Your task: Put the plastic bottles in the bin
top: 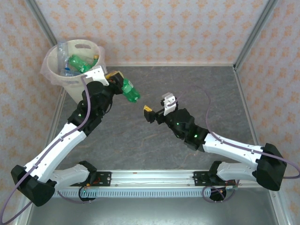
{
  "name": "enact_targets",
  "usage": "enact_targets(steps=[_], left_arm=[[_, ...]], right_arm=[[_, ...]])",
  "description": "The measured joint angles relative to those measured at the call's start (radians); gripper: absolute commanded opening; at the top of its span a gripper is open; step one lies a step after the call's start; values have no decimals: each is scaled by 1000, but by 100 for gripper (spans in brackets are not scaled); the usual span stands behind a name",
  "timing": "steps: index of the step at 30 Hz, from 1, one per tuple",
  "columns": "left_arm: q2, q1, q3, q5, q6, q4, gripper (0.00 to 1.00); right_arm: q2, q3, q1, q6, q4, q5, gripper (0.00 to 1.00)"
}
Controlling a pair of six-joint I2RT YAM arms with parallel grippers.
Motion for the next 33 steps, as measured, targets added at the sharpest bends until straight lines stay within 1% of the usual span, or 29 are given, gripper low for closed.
enact_targets(steps=[4,8,13,17,22,25,28,33], left_arm=[[19,11,127,-167,119,-59,27],[38,41,224,-296,217,-81,27],[59,96,291,-405,318,-73,27],[103,167,338,-454,388,-54,27],[198,246,399,-479,459,-15,27],[261,296,432,-472,465,8,27],[323,353,468,-436,448,12,27],[465,457,609,-322,356,-11,26]], right_arm=[[-21,-6,0,11,10,11,100],[-54,-23,0,22,23,13,100],[-81,-24,0,36,30,8,100],[-92,-24,0,48,30,-5,100],[-111,-27,0,60,30,-18,100],[-121,-34,0,67,29,-23,100],[-124,-40,0,71,29,-31,100],[-131,-60,0,78,29,-40,100]])
